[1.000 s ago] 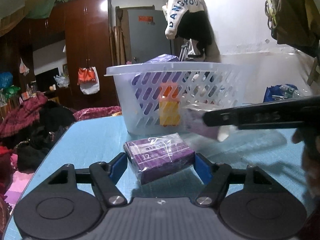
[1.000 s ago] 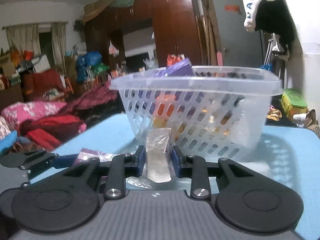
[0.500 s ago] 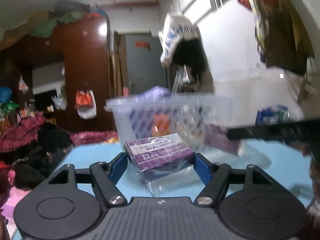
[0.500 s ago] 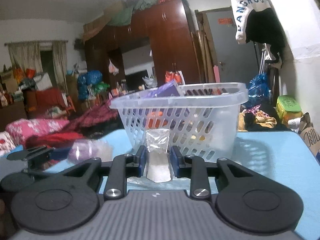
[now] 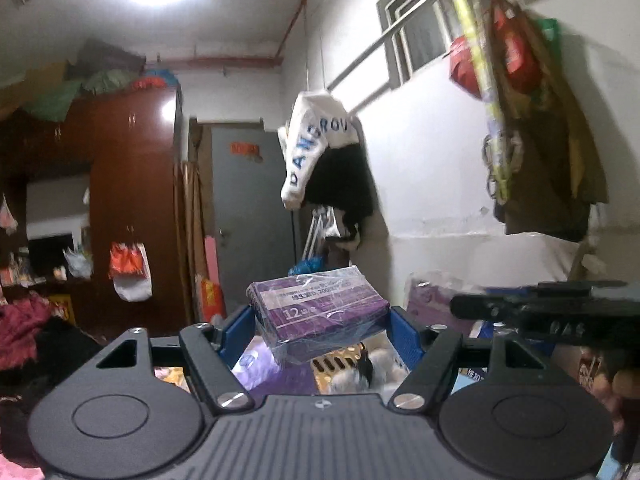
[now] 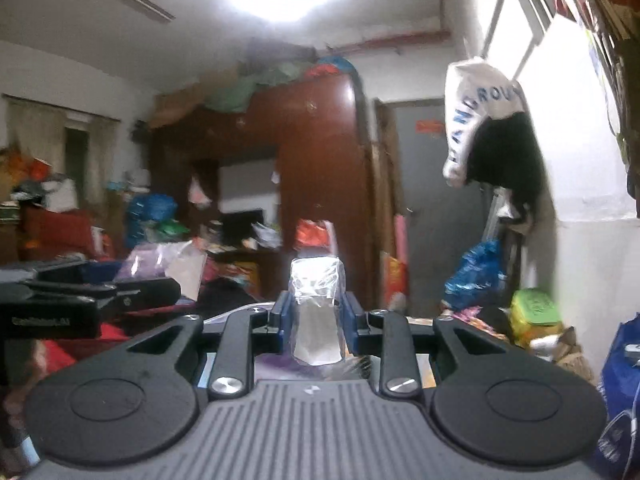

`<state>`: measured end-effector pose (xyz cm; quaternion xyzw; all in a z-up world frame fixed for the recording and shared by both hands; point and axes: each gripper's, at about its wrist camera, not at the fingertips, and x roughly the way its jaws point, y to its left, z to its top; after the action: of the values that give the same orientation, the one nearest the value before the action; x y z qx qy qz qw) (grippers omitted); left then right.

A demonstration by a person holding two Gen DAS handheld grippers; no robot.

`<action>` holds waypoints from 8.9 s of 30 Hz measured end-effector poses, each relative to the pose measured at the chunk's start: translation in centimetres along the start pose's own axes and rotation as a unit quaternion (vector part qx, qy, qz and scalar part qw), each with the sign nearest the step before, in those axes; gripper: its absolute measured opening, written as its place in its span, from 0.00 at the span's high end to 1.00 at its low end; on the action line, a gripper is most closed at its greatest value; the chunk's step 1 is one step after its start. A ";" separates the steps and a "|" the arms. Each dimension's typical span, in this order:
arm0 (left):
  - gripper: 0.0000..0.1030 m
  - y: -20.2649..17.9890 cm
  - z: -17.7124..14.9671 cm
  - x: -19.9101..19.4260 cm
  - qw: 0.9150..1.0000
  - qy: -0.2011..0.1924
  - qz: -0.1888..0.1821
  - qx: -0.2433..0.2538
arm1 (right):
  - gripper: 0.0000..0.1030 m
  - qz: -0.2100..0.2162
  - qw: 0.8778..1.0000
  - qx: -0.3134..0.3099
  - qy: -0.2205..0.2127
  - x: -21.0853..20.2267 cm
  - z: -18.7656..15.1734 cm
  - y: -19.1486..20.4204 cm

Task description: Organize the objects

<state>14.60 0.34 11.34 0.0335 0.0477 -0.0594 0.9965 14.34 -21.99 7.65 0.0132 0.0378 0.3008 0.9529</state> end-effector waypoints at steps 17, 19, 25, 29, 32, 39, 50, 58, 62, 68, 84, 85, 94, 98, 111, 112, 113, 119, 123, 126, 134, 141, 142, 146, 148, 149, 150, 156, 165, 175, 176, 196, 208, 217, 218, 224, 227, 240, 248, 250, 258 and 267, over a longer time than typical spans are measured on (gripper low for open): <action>0.26 0.1 -3.1 13.1 0.985 0.168 -0.028 -0.024 | 0.71 -0.023 0.988 0.062 0.140 10.4 -2.7 -3.7; 0.25 0.2 -3.4 13.1 0.985 0.165 -0.035 -0.026 | 0.68 -0.022 0.987 0.061 0.148 10.1 -3.0 -3.8; 0.12 0.5 -3.2 9.5 0.993 0.111 -0.027 -0.025 | 0.13 -0.035 0.992 0.086 0.088 6.7 -2.9 -5.1; 0.11 0.7 -3.4 5.5 0.995 0.092 -0.033 -0.035 | 0.00 -0.038 0.992 0.110 0.040 1.6 -4.0 -6.5; 0.08 1.4 -5.4 1.9 0.994 0.093 -0.029 -0.056 | 0.00 -0.022 0.989 0.135 0.061 -0.9 -6.2 -7.9; 0.08 2.9 -11.8 -0.5 0.983 0.167 0.017 -0.072 | 0.00 -0.016 0.973 0.136 0.187 0.7 -10.9 -7.9; 0.15 5.9 -14.5 4.0 0.960 0.248 0.012 -0.126 | 0.20 0.007 0.958 0.130 0.256 5.2 -12.7 -8.0; 0.15 3.7 -14.7 5.5 0.961 0.258 0.022 -0.099 | 0.25 0.016 0.958 0.115 0.263 6.3 -12.5 -7.7; 0.16 2.9 -14.7 5.6 0.961 0.263 0.026 -0.081 | 0.43 0.006 0.961 0.078 0.265 6.4 -12.4 -6.6; 0.32 2.2 -14.7 5.2 0.962 0.263 0.045 -0.056 | 0.63 -0.012 0.963 0.050 0.264 6.1 -12.5 -6.2; 0.69 2.4 -14.6 4.0 0.969 0.227 0.024 -0.094 | 0.86 -0.005 0.965 0.035 0.261 5.1 -12.4 -5.8; 0.69 2.4 -14.6 3.9 0.970 0.224 0.024 -0.093 | 0.86 -0.003 0.965 0.035 0.258 4.9 -12.4 -5.8; 0.75 2.5 -14.1 2.3 0.977 0.193 0.020 -0.087 | 0.88 0.001 0.972 0.031 0.232 3.5 -12.0 -4.8; 0.75 2.2 -13.2 0.8 0.983 0.167 0.021 -0.075 | 0.88 -0.001 0.977 0.018 0.213 2.3 -11.4 -3.8; 0.76 1.2 -6.5 -5.9 0.999 0.032 0.013 -0.041 | 0.88 0.006 0.995 -0.010 0.101 -3.4 -4.9 -0.8; 0.76 1.1 -5.7 -6.0 0.999 0.023 0.016 -0.034 | 0.88 0.005 0.996 -0.013 0.091 -3.5 -4.0 -0.7; 0.76 1.0 -4.9 -5.8 0.999 0.015 0.018 -0.027 | 0.88 0.004 0.996 -0.015 0.084 -3.5 -3.2 -0.6; 0.76 1.1 -0.1 -2.8 1.000 -0.004 0.029 0.000 | 0.88 -0.015 0.998 -0.026 0.058 -1.3 0.9 -0.8; 0.76 1.6 1.7 0.5 0.999 0.004 0.038 0.005 | 0.88 -0.023 0.998 -0.025 0.049 1.4 2.1 -1.8; 0.76 2.3 1.4 3.6 0.999 0.029 0.046 0.007 | 0.88 -0.028 0.998 -0.038 0.050 3.9 1.8 -2.4; 0.76 4.2 -1.8 7.5 0.996 0.078 0.045 -0.002 | 0.88 -0.033 0.993 -0.025 0.106 8.4 -1.4 -3.7; 0.76 5.2 -3.1 7.6 0.995 0.094 0.036 0.001 | 0.87 -0.026 0.991 -0.023 0.131 7.7 -2.6 -3.5; 0.76 5.2 -3.3 7.7 0.995 0.099 0.032 0.006 | 0.87 -0.026 0.990 -0.025 0.139 8.0 -2.7 -3.6; 0.47 4.3 -4.1 7.7 0.992 0.101 0.064 0.042 | 0.50 -0.067 0.987 -0.052 0.137 8.3 -3.2 -3.0; 0.22 4.1 -4.1 7.3 0.993 0.088 0.070 0.041 | 0.30 -0.067 0.990 -0.040 0.121 7.7 -3.1 -3.0; 0.16 3.9 -4.0 7.1 0.993 0.081 0.069 0.042 | 0.25 -0.061 0.990 -0.034 0.120 7.6 -3.0 -3.1; 0.14 3.8 -3.9 6.8 0.994 0.077 0.068 0.044 | 0.21 -0.059 0.991 -0.031 0.120 7.4 -2.9 -3.2; 0.07 3.4 -3.4 5.3 0.995 0.073 0.059 0.040 | 0.04 -0.048 0.993 -0.005 0.103 6.4 -2.3 -3.9; 0.04 3.8 -3.6 4.7 0.995 0.084 0.047 0.016 | 0.00 -0.035 0.995 0.000 0.096 5.9 -2.0 -3.4; 0.04 2.6 -4.0 2.4 0.994 0.085 0.066 0.029 | 0.00 -0.022 0.993 -0.005 0.117 4.6 -2.5 -2.4; 0.04 2.4 -3.9 2.0 0.994 0.085 0.064 0.030 | 0.00 -0.022 0.993 -0.003 0.119 4.3 -2.6 -2.3; 0.04 -1.1 -4.4 -9.1 0.996 0.064 0.057 0.004 | 0.00 -0.063 0.993 0.040 0.089 -5.5 -3.8 0.5; 0.04 -0.9 -5.0 -8.4 0.994 0.094 0.059 -0.012 | 0.00 -0.062 0.992 0.037 0.106 -4.3 -4.6 0.9; 0.04 -1.2 -5.1 -8.3 0.994 0.097 0.055 -0.011 | 0.00 -0.051 0.993 0.027 0.107 -4.5 -5.0 1.2; 0.04 -1.2 -5.1 -8.2 0.994 0.098 0.055 -0.011 | 0.00 -0.051 0.993 0.027 0.106 -4.6 -5.0 1.1; 0.04 -1.3 -5.2 -7.8 0.993 0.104 0.052 -0.013 | 0.00 -0.054 0.992 0.026 0.108 -4.6 -5.0 1.2; 0.04 -1.4 -5.2 -7.9 0.993 0.102 0.052 -0.011 | 0.00 -0.054 0.992 0.025 0.108 -4.6 -5.0 1.2; 0.04 -1.9 -5.3 -7.6 0.993 0.107 0.049 -0.008 | 0.00 -0.058 0.992 0.024 0.108 -4.7 -4.9 1.0; 0.04 -2.0 -5.4 -7.5 0.993 0.108 0.048 -0.009 | 0.00 -0.058 0.992 0.021 0.109 -4.8 -4.9 0.9; 0.04 -2.1 -5.5 -7.5 0.993 0.109 0.047 -0.009 | 0.00 -0.059 0.992 0.021 0.109 -4.8 -4.9 0.9; 0.04 -2.3 -5.8 -7.3 0.993 0.112 0.046 -0.010 | 0.00 -0.057 0.992 0.015 0.110 -4.7 -4.9 1.2; 0.04 -2.0 -5.9 -7.1 0.992 0.114 0.045 -0.016 | 0.00 -0.058 0.992 0.015 0.110 -4.7 -4.9 1.3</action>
<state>6.84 -0.43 6.05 0.0266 0.1602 -0.0095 0.9867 9.34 -23.66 3.10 -0.0083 0.1476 0.2443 0.9584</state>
